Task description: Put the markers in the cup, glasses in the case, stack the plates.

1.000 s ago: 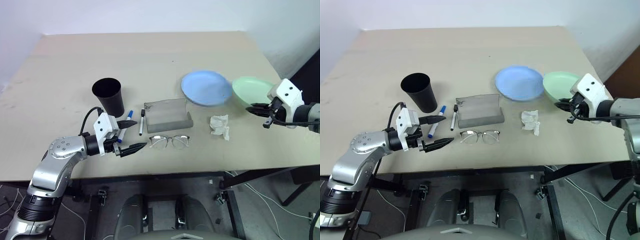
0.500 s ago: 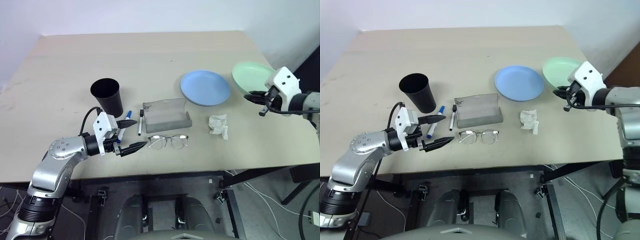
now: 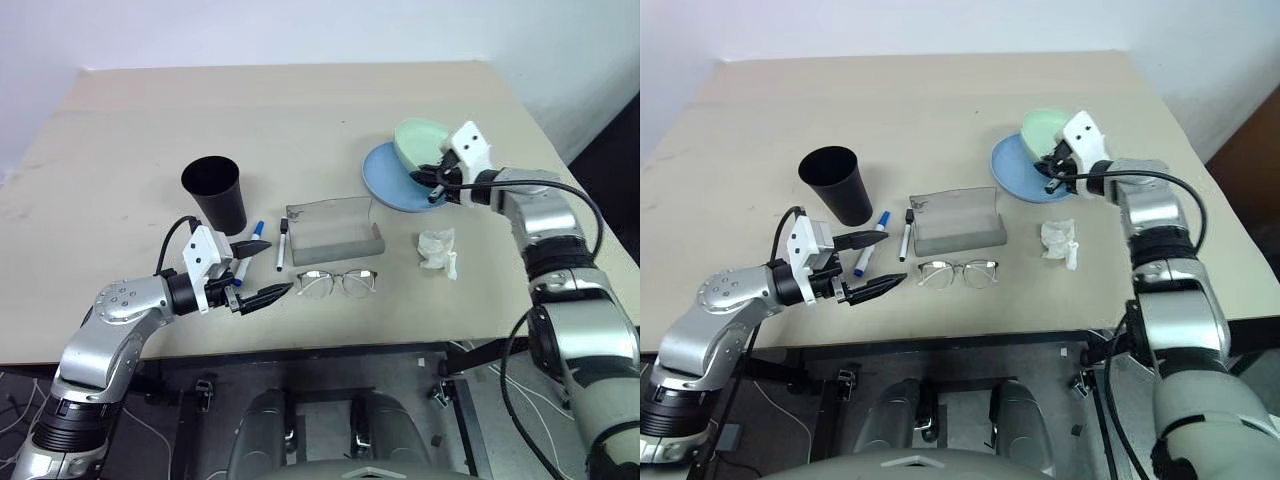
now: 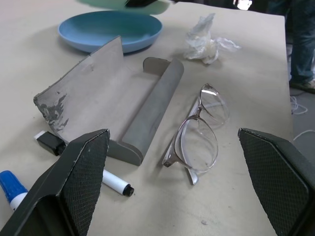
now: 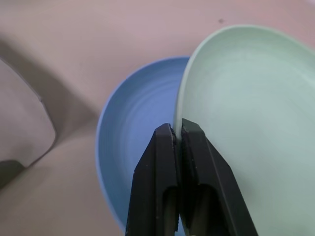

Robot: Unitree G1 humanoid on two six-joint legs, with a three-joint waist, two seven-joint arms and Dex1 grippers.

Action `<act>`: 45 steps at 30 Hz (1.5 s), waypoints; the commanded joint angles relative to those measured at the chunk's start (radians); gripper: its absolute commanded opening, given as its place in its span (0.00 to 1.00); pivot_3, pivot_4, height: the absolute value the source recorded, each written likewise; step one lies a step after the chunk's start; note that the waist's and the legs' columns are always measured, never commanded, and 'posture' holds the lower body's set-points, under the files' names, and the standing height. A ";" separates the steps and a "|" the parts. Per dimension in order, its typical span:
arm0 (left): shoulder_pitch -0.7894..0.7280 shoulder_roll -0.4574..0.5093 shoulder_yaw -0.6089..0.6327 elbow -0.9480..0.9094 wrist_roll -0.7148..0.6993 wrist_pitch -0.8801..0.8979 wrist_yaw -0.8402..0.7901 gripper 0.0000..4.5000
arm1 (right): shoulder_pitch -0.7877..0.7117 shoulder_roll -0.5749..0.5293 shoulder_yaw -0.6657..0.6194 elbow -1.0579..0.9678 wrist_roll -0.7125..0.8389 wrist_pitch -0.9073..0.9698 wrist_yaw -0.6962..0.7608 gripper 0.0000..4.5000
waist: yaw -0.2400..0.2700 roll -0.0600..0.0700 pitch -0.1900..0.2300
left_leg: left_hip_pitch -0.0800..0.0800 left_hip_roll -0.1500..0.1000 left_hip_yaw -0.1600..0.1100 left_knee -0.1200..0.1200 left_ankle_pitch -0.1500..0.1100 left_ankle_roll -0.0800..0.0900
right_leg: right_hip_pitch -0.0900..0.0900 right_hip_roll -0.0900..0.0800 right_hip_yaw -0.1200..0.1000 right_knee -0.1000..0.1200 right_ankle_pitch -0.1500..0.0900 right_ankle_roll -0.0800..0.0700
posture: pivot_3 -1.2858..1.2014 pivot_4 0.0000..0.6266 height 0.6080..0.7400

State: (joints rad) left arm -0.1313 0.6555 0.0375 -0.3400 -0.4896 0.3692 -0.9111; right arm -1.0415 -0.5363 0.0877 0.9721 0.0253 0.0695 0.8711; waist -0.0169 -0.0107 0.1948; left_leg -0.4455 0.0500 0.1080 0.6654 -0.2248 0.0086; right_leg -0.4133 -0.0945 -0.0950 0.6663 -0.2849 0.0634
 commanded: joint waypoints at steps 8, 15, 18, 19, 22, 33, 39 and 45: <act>0.018 0.011 0.039 -0.058 -0.013 0.000 0.016 0.98 | -0.043 0.048 0.019 0.082 -0.052 -0.050 0.086 0.00 | -0.001 0.000 0.000 | 0.001 0.000 0.000 0.000 0.000 0.001 | 0.000 0.000 0.000 0.002 0.000 0.001 | 0.52 0.24 0.70; 0.022 0.009 0.036 -0.059 -0.009 -0.005 0.022 0.98 | -0.046 0.062 0.018 0.059 -0.052 -0.025 0.106 0.00 | -0.003 0.000 0.000 | 0.001 0.000 -0.001 0.000 0.000 0.002 | 0.000 0.000 0.000 0.003 0.000 0.000 | 0.52 0.24 0.70; 0.016 0.009 0.035 -0.053 -0.008 -0.007 0.021 0.98 | -0.046 0.061 0.023 0.050 -0.054 0.001 0.122 0.00 | -0.003 0.000 0.000 | 0.001 0.000 -0.001 0.000 0.000 0.002 | 0.000 0.000 0.000 0.003 0.000 0.000 | 0.52 0.24 0.70; 0.013 0.008 0.034 -0.050 -0.006 -0.009 0.021 0.98 | -0.044 0.058 0.024 0.046 -0.055 0.002 0.126 0.05 | -0.003 0.000 0.000 | 0.001 0.000 -0.001 0.000 0.000 0.002 | 0.000 0.000 0.000 0.003 0.000 0.000 | 0.52 0.24 0.70; 0.005 0.007 0.027 -0.039 0.002 -0.015 0.017 0.98 | -0.044 0.056 0.022 0.038 -0.057 0.004 0.128 0.24 | -0.003 0.000 0.000 | 0.001 0.000 -0.001 0.000 0.000 0.002 | 0.000 0.000 0.000 0.003 0.000 0.000 | 0.52 0.24 0.70; -0.009 0.002 0.018 -0.026 0.004 -0.016 0.009 0.98 | -0.041 0.011 -0.037 -0.114 0.002 0.087 0.171 0.91 | -0.002 0.001 0.000 | 0.001 0.000 -0.001 0.000 0.000 0.002 | -0.001 -0.001 0.000 0.003 0.000 0.000 | 0.52 0.24 0.70; -0.018 -0.001 0.017 -0.024 0.003 -0.013 0.009 0.98 | 0.058 -0.101 -0.087 -0.332 0.089 0.251 0.277 0.99 | 0.006 0.001 0.000 | -0.001 0.000 -0.001 -0.001 0.000 0.002 | -0.002 -0.001 0.000 0.002 0.000 0.000 | 0.52 0.24 0.70; -0.025 -0.004 0.018 -0.013 0.006 -0.018 0.009 0.98 | 0.248 -0.220 -0.154 -0.575 0.190 0.445 0.308 1.00 | 0.002 0.002 0.001 | 0.000 0.000 -0.001 -0.001 -0.001 0.003 | -0.001 -0.002 0.000 0.001 0.000 0.000 | 0.52 0.24 0.70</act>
State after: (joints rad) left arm -0.1471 0.6515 0.0469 -0.3432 -0.4831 0.3656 -0.9021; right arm -0.7959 -0.7210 -0.0192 0.4894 0.1743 0.4675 1.1702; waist -0.0153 -0.0090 0.1958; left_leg -0.4460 0.0497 0.1070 0.6639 -0.2257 0.0113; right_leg -0.4149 -0.0965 -0.0952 0.6673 -0.2846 0.0635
